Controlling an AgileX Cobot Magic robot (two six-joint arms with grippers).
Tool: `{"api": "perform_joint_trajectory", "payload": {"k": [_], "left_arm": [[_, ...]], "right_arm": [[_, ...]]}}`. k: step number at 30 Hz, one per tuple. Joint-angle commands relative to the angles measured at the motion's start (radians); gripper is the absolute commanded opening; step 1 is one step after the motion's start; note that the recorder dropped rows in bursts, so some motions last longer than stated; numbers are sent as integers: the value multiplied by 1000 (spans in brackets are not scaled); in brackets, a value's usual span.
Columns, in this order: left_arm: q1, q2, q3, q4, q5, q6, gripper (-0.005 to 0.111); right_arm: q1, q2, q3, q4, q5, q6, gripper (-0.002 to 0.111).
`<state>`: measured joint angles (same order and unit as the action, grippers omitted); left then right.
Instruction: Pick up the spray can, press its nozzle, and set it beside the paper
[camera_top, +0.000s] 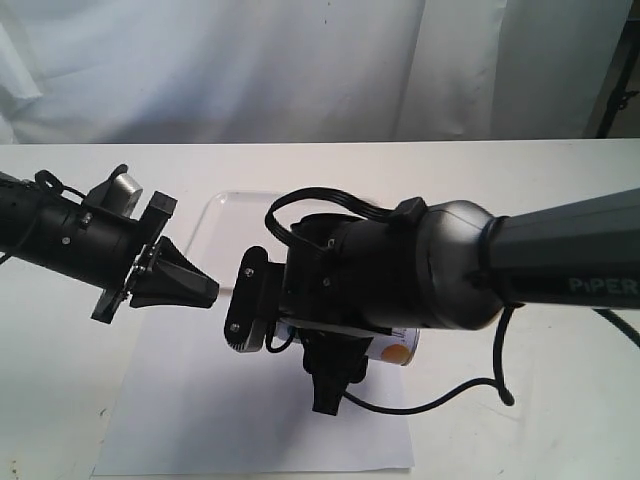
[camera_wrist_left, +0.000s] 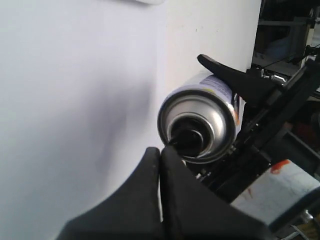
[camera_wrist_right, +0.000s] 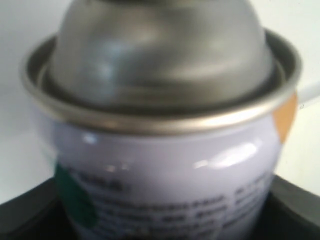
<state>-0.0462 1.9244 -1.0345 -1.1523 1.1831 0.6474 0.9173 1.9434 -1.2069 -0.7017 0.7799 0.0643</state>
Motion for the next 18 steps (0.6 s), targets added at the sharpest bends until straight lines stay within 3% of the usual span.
{"api": "perform_joint_trajectory", "payload": {"k": [1, 18], "left_arm": [[-5, 39, -4, -25, -3, 16, 0], [-5, 46, -4, -72, 1, 41, 0]], "right_arm": [[1, -10, -13, -5, -37, 7, 0], [1, -10, -13, -4, -51, -13, 0]]}}
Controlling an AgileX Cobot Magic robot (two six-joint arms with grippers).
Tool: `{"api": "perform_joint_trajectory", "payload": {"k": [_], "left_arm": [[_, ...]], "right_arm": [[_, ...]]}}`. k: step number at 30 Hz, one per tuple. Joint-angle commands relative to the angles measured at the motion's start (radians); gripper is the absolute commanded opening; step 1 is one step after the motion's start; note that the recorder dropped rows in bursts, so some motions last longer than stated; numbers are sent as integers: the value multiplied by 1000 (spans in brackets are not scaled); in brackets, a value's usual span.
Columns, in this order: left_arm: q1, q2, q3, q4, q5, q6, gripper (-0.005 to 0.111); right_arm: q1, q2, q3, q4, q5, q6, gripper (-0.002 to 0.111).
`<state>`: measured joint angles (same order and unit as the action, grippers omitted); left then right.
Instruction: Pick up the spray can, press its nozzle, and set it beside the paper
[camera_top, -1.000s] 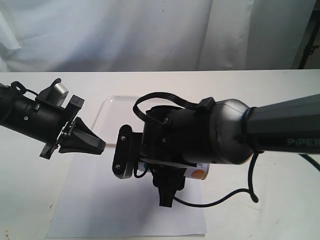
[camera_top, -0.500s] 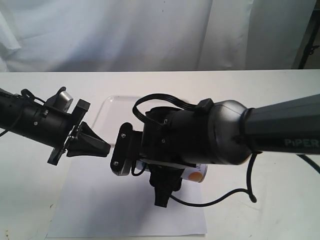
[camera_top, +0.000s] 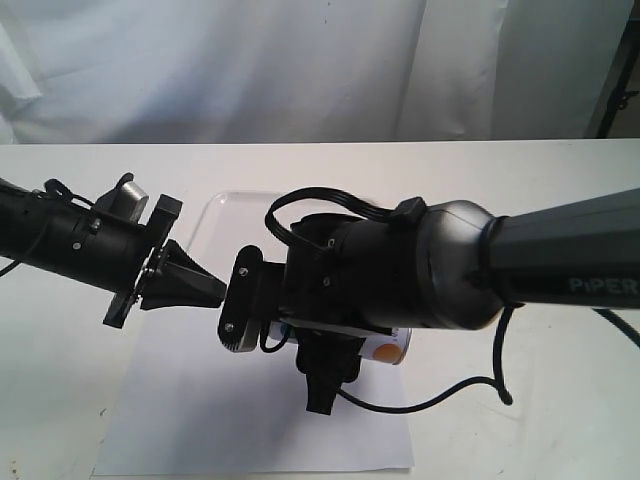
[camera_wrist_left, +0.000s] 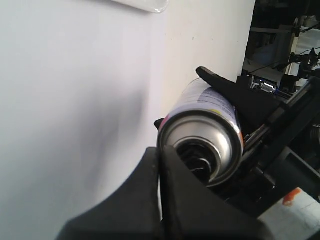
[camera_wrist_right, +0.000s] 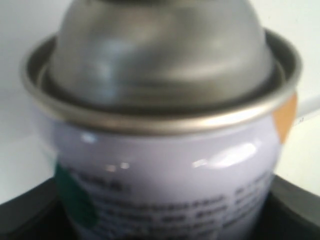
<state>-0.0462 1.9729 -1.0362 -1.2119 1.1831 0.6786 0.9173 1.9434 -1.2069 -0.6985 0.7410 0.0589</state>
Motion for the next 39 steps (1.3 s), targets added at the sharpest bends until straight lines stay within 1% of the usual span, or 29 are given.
{"api": "perform_joint_trajectory", "payload": {"k": [1, 10, 23, 39], "left_arm": [[-5, -2, -2, -13, 4, 9, 0], [-51, -2, -4, -24, -10, 9, 0], [-51, -2, -4, -31, 8, 9, 0], [-51, -2, -4, 0, -7, 13, 0]], "right_arm": [[1, -10, -13, -7, -12, -8, 0], [1, -10, -13, -7, -4, -22, 0], [1, -10, -13, 10, -6, -24, 0], [1, -10, -13, 10, -4, -24, 0]]}}
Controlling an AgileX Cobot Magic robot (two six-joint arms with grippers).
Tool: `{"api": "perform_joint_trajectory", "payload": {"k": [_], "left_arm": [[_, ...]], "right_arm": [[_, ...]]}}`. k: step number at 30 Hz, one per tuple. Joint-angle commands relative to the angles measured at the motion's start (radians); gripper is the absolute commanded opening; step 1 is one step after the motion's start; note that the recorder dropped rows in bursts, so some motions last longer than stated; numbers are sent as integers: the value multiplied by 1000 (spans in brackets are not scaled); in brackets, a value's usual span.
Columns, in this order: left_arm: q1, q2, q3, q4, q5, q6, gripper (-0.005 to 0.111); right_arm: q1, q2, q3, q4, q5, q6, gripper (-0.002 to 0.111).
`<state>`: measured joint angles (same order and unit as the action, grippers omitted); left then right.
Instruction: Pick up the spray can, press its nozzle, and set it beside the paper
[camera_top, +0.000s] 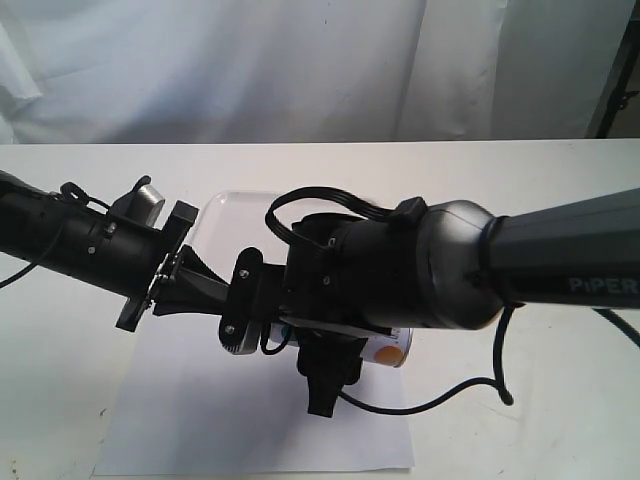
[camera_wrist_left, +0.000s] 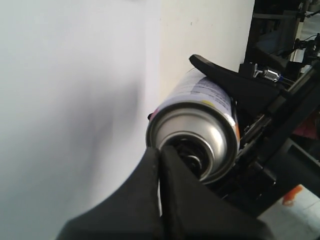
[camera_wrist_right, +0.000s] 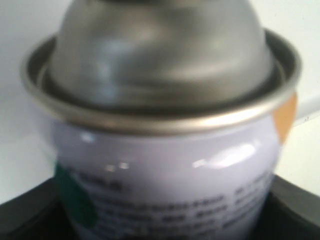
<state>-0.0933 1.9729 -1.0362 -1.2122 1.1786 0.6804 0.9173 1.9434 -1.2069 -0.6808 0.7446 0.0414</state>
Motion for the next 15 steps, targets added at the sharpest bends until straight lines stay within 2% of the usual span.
{"api": "perform_joint_trajectory", "payload": {"k": [1, 9, 15], "left_arm": [[-4, -2, -4, 0, -2, 18, 0], [7, -50, 34, 43, -107, 35, 0], [96, -237, 183, 40, -310, 38, 0]], "right_arm": [[1, -10, -13, -8, -8, -7, 0], [1, -10, -13, -8, 2, 3, 0], [-3, -10, -13, -8, -13, 70, 0]]}}
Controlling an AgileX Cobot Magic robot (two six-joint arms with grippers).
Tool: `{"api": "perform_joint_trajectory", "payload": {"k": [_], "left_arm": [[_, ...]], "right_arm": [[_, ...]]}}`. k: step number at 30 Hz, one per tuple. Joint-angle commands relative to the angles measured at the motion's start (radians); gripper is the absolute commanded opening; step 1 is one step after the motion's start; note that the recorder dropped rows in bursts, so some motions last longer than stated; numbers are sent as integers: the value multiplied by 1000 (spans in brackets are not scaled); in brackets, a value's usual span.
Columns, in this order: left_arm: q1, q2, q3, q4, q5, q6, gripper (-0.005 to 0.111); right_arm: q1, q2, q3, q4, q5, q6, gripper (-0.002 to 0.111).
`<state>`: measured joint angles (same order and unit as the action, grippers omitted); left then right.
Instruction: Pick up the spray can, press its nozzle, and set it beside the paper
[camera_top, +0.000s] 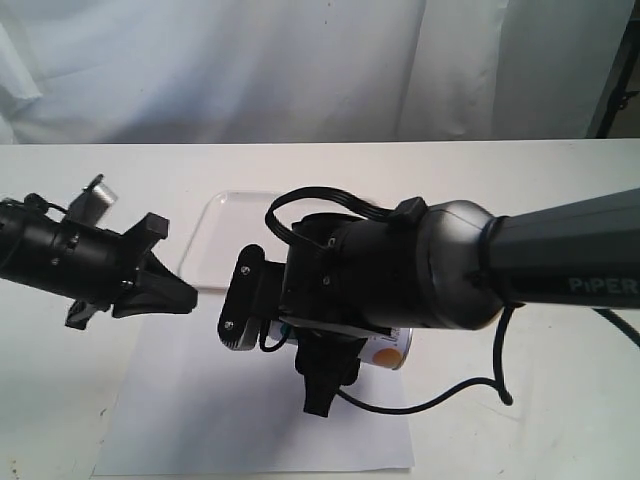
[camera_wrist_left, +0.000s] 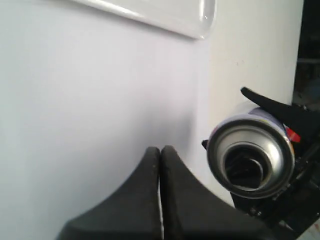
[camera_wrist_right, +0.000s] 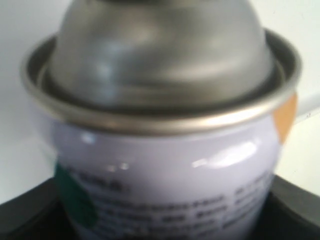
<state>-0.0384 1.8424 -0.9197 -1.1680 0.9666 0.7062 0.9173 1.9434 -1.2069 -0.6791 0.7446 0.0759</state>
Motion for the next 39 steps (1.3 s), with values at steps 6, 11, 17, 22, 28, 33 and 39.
{"api": "perform_joint_trajectory", "payload": {"k": [6, 11, 17, 22, 28, 33, 39], "left_arm": [[69, -412, 202, 4, -306, 35, 0], [69, -661, 234, 47, -421, 20, 0], [69, -938, 234, 368, -473, -279, 0], [69, -1148, 278, 696, -476, -593, 0], [69, -1492, 474, 813, -477, -672, 0], [69, -1718, 500, 886, -365, -683, 0], [69, -1817, 500, 912, -296, -683, 0]], "right_arm": [[-12, -10, -13, -37, -15, 109, 0], [-34, -25, -13, -33, -56, 164, 0], [-33, -53, -13, -13, -153, 175, 0], [-33, -53, -13, -11, -201, 207, 0], [-48, -79, -13, -11, -313, 283, 0], [-141, -125, -11, 68, -418, 315, 0], [-225, -160, -11, 133, -518, 315, 0]]}}
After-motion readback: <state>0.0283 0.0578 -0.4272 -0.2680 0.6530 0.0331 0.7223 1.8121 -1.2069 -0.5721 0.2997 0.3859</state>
